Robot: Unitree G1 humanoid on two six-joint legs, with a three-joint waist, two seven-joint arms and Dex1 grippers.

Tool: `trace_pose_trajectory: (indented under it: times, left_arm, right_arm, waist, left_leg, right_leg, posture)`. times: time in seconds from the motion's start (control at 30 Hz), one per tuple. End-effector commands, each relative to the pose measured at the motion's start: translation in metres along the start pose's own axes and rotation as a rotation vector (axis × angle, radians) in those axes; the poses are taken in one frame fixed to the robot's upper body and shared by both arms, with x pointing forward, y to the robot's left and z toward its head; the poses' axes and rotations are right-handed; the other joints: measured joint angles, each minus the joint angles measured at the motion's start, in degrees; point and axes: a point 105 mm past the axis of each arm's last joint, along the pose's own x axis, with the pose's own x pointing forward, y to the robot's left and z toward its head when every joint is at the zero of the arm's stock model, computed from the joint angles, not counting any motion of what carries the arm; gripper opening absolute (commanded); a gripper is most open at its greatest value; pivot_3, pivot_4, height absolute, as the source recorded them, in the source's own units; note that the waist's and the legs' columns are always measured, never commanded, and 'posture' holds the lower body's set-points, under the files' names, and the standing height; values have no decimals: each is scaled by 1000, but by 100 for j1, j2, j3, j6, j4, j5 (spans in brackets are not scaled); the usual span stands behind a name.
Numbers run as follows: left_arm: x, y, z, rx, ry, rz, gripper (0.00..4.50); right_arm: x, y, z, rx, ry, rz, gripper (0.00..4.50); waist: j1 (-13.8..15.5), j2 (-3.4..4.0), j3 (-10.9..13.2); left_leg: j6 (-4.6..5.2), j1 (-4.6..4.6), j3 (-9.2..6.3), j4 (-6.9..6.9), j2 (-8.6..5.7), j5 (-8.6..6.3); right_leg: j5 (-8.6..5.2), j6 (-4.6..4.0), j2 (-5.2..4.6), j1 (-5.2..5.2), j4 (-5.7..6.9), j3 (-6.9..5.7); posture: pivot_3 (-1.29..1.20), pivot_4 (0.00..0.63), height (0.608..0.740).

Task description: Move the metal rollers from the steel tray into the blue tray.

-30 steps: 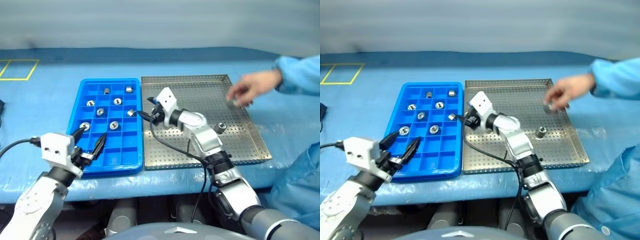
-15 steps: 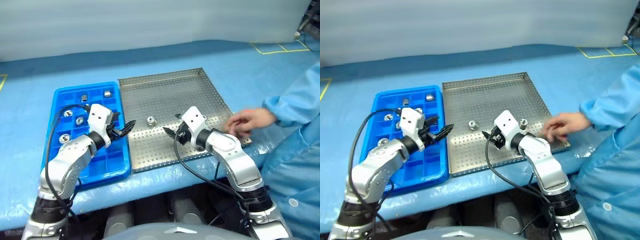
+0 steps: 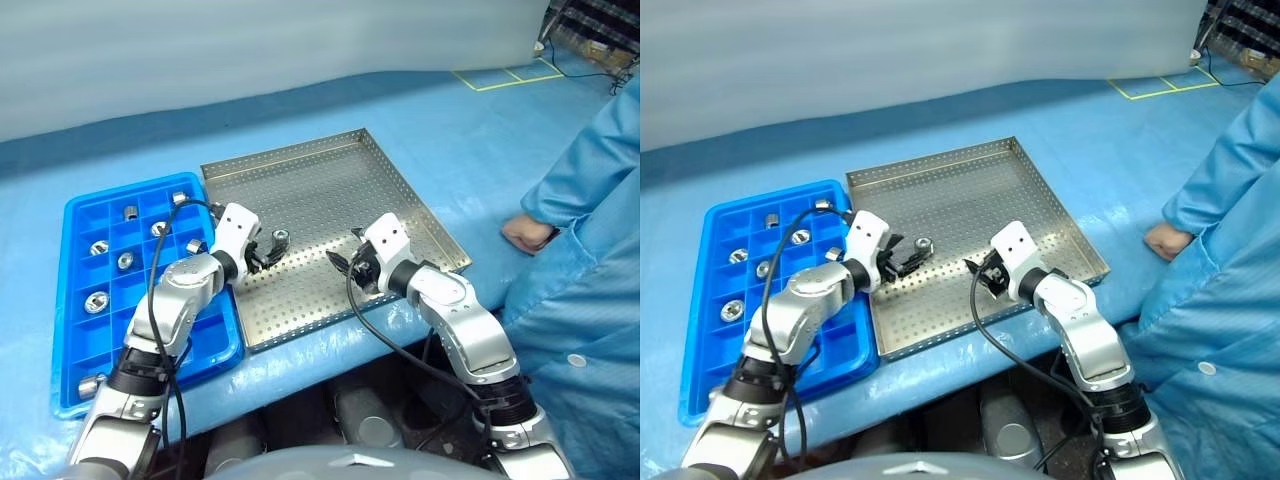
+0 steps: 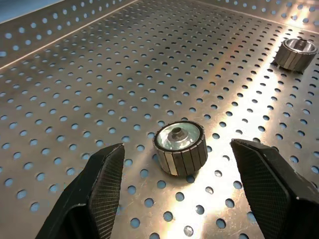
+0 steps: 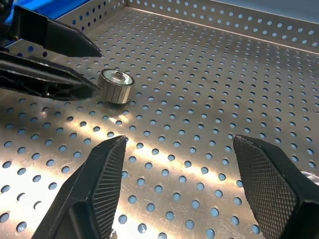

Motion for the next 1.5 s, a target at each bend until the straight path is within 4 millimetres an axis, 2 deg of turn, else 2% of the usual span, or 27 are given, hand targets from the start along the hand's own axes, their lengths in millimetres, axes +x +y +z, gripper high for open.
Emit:
trace_pose_trajectory:
  times: [0.03,0.27,0.43,0.53,0.67,0.83,0.93,1.03,1.1,1.17,1.27,1.33,1.43,1.5]
  left_arm:
    - [6,5,-3,3,34,38,3724]
    - [23,8,-11,10,74,97,3724]
    - [36,-6,-13,-46,52,52,3724]
    - [36,-9,-16,-74,46,28,3149]
    - [34,-9,-16,-54,54,26,1903]
    - [28,-3,-7,-77,8,30,1834]
    - [22,-7,12,-113,-92,-15,1834]
    - [-3,-12,48,-238,-270,-107,1834]
    - [-25,-12,60,-247,-338,-133,1834]
    - [-50,-14,64,-221,-369,-146,1834]
    - [-73,-15,58,-180,-341,-125,1834]
    - [-94,-5,39,-92,-240,-17,1834]
    - [-118,18,20,79,-115,200,1834]
    - [-132,31,17,93,-108,313,1834]
  right_arm:
    - [-3,0,13,-26,-52,-7,3585]
    - [-2,1,9,-20,-41,-7,3585]
    - [0,5,7,-22,-32,4,3585]
    - [-1,5,8,-24,-32,0,3619]
    - [-2,3,8,-24,-34,-9,3619]
    - [1,4,8,-29,-31,-1,3619]
    - [3,7,8,-34,-27,24,3619]
    - [1,13,6,-43,-15,82,3619]
    - [-1,18,6,-31,-19,132,3619]
    - [-4,27,8,-24,-23,211,3619]
    - [-8,43,13,-22,-47,330,3619]
    - [-13,59,24,1,-100,441,3619]
    - [-11,61,27,-5,-106,460,3619]
    - [-7,59,24,-11,-92,451,3619]
  waist:
    - [-18,0,0]
    - [-27,2,-1]
    - [-20,6,-5]
    - [-22,7,-6]
    - [-35,7,-6]
    - [-45,7,-7]
    - [-65,7,-6]
    - [-66,6,-5]
    - [-47,6,-5]
    - [-41,7,-5]
    - [-2,6,-5]
    - [32,2,-3]
    - [70,-2,0]
    - [197,-5,1]
  left_leg:
    - [1,0,0,1,0,0]
    - [2,2,4,1,-2,1]
    - [6,3,8,3,-7,3]
    - [7,4,10,4,-8,4]
    - [8,4,12,5,-10,4]
    - [9,4,12,5,-10,4]
    - [8,4,14,3,-9,4]
    - [9,-3,15,2,-7,4]
    - [10,-8,15,2,-1,3]
    - [11,-3,18,0,0,2]
    - [12,5,22,-2,1,1]
    - [13,8,21,1,1,1]
    - [12,12,21,-3,4,1]
    - [12,14,20,-2,4,2]
  right_leg:
    - [0,1,0,0,0,0]
    - [4,7,0,-1,1,9]
    - [8,15,-2,1,0,18]
    - [10,18,-3,1,0,22]
    - [11,21,-3,1,0,26]
    - [12,21,-3,0,0,27]
    - [12,21,-2,-2,0,30]
    - [12,21,-2,-9,0,32]
    - [12,21,-2,-14,-1,34]
    - [12,21,-1,-13,0,38]
    - [12,22,0,-8,0,41]
    - [11,22,0,-6,1,40]
    - [10,19,8,-7,1,42]
    - [9,17,7,-7,1,40]
  posture:
    - [-304,150,740]
    - [-301,150,740]
    - [-305,150,740]
    - [-317,150,740]
    - [-314,150,740]
    - [-298,150,740]
    - [-286,150,740]
    - [-276,150,740]
    - [-255,150,740]
    - [-238,150,740]
    - [-209,150,740]
    - [-172,150,740]
    - [-120,150,740]
    - [-100,150,740]
